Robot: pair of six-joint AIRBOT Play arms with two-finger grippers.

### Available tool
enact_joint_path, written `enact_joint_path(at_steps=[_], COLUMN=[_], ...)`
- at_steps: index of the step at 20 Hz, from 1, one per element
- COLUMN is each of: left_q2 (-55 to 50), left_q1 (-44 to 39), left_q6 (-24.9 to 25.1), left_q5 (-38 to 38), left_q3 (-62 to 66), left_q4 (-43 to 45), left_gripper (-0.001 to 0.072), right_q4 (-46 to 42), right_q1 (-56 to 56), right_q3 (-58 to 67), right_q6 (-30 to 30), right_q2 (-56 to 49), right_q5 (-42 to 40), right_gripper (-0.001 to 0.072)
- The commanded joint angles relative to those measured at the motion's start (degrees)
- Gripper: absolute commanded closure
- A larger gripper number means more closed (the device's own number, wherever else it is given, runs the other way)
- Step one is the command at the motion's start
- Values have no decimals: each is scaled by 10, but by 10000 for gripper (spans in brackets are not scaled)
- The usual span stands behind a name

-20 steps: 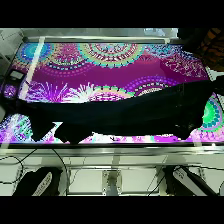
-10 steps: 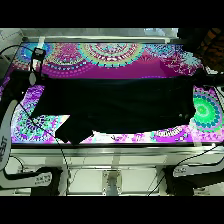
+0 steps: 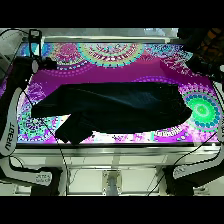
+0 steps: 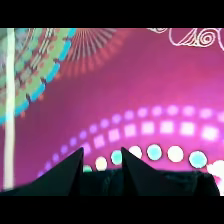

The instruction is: Fold the clothes and pants, and hang the long-sleeved shirts on hangers.

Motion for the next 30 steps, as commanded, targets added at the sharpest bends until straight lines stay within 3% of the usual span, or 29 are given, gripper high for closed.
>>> enact_joint_path(at_steps=[1,3,6,9,10,11,13,19,24,30], left_q2=[12,34,103,171,192,212,247,298,335,379], left_q1=[-1,0,0,0,0,0,0,-1,-1,-1], left_q6=[102,138,139,136,134,134,129,79,78,38], left_q5=[-236,-296,-277,-307,-322,-330,-330,-370,-384,-311], left_q3=[16,2,-62,-148,-183,-222,-297,-419,-505,-563], left_q4=[-8,-63,-147,-153,-153,-153,-165,-207,-206,-106], left_gripper=[402,403,402,402,402,402,402,401,399,399], right_q4=[-92,-118,-151,-150,-151,-151,-151,-155,-154,-141], right_q1=[-19,-47,-99,-157,-174,-190,-217,-250,-249,-249], right_q3=[58,52,33,-12,-29,-48,-89,-174,-197,-197], right_q6=[-34,-72,-82,-83,-83,-82,-82,-83,-83,-86], right_q2=[-1,7,13,36,40,45,53,60,65,84], right_q5=[217,339,432,433,436,436,442,445,435,419], right_gripper=[446,454,452,448,419,335,314,311,311,311])
